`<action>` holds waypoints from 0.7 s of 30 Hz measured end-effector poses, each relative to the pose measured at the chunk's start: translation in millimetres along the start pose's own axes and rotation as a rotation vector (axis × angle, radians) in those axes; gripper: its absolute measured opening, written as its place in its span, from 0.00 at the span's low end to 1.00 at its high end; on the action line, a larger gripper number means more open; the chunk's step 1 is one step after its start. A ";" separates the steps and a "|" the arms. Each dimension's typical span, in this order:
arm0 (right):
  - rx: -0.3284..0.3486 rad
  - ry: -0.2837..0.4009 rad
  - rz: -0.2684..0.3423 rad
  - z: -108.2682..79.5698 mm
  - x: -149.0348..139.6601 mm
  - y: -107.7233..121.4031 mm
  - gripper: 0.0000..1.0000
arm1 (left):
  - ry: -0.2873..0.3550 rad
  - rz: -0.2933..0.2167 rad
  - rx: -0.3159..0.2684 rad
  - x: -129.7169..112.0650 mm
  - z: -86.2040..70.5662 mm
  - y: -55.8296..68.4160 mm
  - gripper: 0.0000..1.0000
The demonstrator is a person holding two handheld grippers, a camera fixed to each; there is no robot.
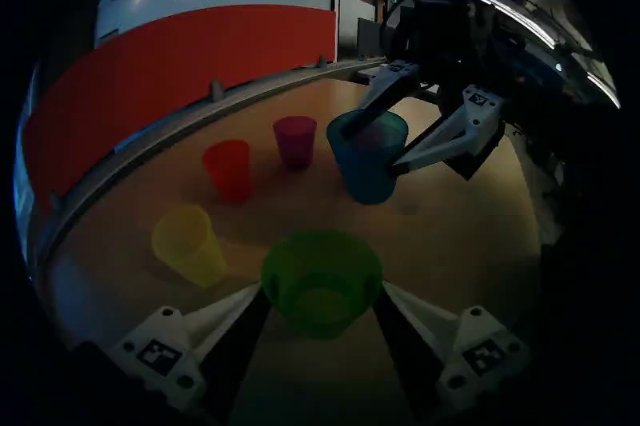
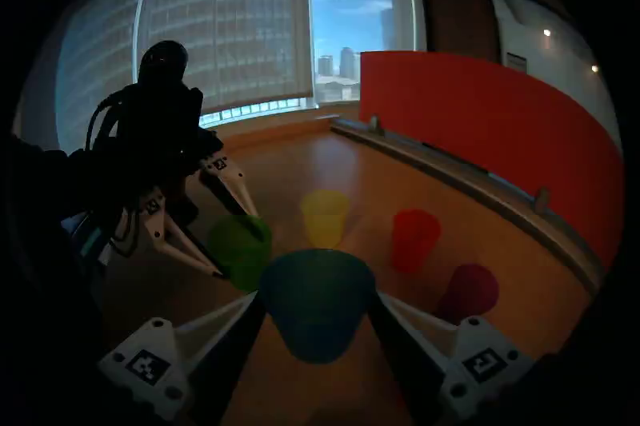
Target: Pour water
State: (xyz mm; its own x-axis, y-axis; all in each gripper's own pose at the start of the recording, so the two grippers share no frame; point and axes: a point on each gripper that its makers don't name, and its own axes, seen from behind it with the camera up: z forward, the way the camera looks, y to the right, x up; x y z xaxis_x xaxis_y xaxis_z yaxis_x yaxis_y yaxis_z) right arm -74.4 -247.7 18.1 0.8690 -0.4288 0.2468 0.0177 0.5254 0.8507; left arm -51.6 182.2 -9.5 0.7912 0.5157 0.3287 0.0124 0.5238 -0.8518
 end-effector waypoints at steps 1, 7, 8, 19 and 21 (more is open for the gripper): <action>0.001 -0.002 0.001 0.9 -1.6 -0.3 0.91 | -0.001 -0.001 -0.001 -0.6 0.1 0.0 0.85; 0.007 -0.017 0.005 6.4 -11.2 -2.1 0.91 | -0.020 -0.008 -0.008 -6.2 1.5 -0.1 0.85; 0.007 -0.019 0.005 7.3 -12.7 -2.4 0.91 | -0.024 -0.009 -0.009 -7.2 1.8 -0.1 0.85; 0.015 -0.049 -0.005 15.2 -27.4 -6.2 0.91 | -0.056 -0.009 -0.012 -17.4 8.6 -1.9 0.85; 0.016 -0.050 -0.005 15.4 -28.2 -6.7 0.91 | -0.057 -0.014 -0.012 -19.3 10.4 -2.4 0.85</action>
State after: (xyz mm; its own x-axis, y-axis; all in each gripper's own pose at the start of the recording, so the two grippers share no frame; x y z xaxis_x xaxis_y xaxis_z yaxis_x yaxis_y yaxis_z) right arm -106.6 -250.4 12.5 0.8430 -0.4682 0.2648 0.0142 0.5116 0.8591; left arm -73.3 178.0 -9.6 0.7545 0.5468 0.3631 0.0310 0.5229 -0.8518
